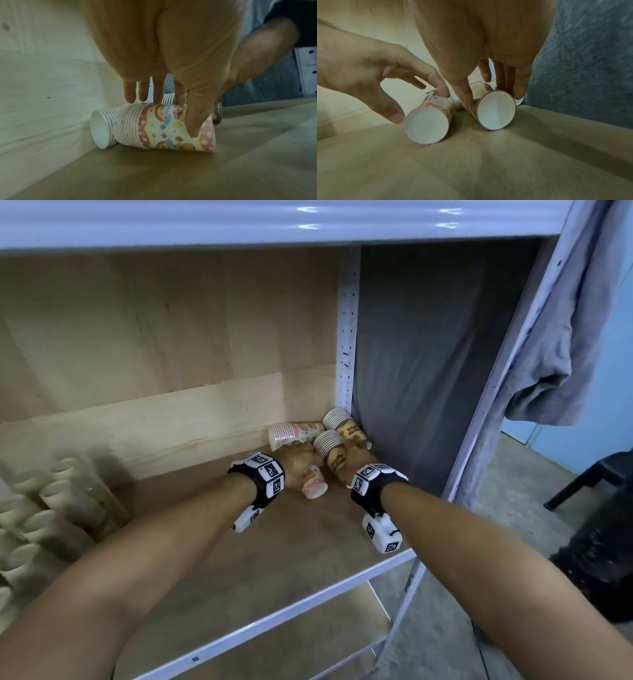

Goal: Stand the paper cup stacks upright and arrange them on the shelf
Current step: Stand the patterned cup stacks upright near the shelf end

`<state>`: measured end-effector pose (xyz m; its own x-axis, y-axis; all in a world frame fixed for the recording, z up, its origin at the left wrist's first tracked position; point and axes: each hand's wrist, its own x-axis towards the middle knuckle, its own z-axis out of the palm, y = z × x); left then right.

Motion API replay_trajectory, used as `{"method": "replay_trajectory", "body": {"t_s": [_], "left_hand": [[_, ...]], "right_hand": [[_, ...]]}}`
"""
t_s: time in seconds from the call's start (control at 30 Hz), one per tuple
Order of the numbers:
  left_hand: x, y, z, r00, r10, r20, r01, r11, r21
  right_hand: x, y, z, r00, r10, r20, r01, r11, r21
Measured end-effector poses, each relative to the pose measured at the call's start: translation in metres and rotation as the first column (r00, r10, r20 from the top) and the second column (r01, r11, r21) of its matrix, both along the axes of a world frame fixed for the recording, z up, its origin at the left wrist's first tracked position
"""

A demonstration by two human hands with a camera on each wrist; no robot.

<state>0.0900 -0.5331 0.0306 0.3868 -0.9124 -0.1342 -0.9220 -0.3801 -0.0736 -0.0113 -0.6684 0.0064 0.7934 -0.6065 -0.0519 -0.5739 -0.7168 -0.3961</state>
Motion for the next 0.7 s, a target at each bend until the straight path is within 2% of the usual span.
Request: {"method": "replay_trajectory", "body": {"t_s": [0.13, 0.33, 0.53, 0.7], "left_hand": [[-0.001, -0.001, -0.01, 0.995, -0.077, 0.068, 0.077, 0.997, 0.004], [-0.005, -0.011, -0.016, 0.968, -0.146, 0.202, 0.127, 0.987, 0.101], [0.0, -0.014, -0.019, 0.97, -0.151, 0.193, 0.127, 0.983, 0.132], [-0.003, -0.012, -0.013, 0.973, -0.155, 0.172, 0.138, 0.985, 0.106]], "right_hand": [[0.001, 0.002, -0.002, 0.999, -0.042, -0.02, 0.042, 0.999, 0.009], [-0.002, -0.003, -0.014, 1.0, -0.005, -0.01, 0.005, 0.999, 0.04], [-0.006, -0.007, -0.022, 1.0, 0.001, 0.013, -0.002, 0.998, 0.067], [-0.007, -0.006, -0.019, 0.999, 0.01, 0.031, -0.011, 1.0, 0.025]]}}
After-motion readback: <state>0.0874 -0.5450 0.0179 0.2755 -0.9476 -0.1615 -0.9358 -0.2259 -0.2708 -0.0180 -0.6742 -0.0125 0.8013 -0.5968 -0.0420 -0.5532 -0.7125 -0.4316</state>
